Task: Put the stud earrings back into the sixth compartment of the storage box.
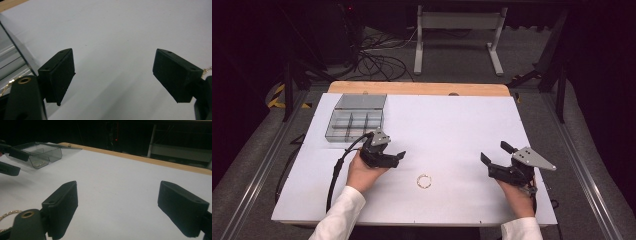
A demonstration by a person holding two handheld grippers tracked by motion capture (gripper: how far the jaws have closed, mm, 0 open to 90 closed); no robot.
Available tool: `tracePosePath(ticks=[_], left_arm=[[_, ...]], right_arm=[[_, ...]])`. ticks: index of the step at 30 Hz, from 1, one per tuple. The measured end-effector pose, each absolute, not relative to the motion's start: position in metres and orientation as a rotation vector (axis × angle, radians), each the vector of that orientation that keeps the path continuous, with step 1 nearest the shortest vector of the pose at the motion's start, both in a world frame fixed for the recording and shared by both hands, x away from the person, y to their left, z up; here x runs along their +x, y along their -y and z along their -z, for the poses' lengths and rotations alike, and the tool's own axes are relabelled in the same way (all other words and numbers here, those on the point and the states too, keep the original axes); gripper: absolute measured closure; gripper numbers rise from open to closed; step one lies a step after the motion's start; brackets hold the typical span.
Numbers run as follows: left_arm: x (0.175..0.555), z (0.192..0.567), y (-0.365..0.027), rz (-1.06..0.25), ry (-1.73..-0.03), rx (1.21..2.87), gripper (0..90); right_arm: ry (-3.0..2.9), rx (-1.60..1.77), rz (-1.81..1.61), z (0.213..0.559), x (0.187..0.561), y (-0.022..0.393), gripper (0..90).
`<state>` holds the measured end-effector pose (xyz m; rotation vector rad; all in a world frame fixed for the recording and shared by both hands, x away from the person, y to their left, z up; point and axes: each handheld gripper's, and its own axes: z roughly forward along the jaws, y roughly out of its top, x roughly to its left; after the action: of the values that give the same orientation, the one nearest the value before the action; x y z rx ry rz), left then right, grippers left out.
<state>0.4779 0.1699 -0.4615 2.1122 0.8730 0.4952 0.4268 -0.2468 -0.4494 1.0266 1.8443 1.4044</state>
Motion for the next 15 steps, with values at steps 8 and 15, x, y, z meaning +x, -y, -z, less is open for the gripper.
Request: tracePosePath(ticks=[8, 15], left_arm=[[0.468, 0.463, -0.155, -0.438, -0.812, 2.14, 17.6], [0.462, 0.469, -0.141, -0.384, -0.764, 2.178, 17.7]], right_arm=[[-1.849, 1.011, -1.421, 0.449, 0.426, 0.246, 12.4], [-1.857, 0.998, -1.432, 0.449, 0.427, 0.247, 9.0]])
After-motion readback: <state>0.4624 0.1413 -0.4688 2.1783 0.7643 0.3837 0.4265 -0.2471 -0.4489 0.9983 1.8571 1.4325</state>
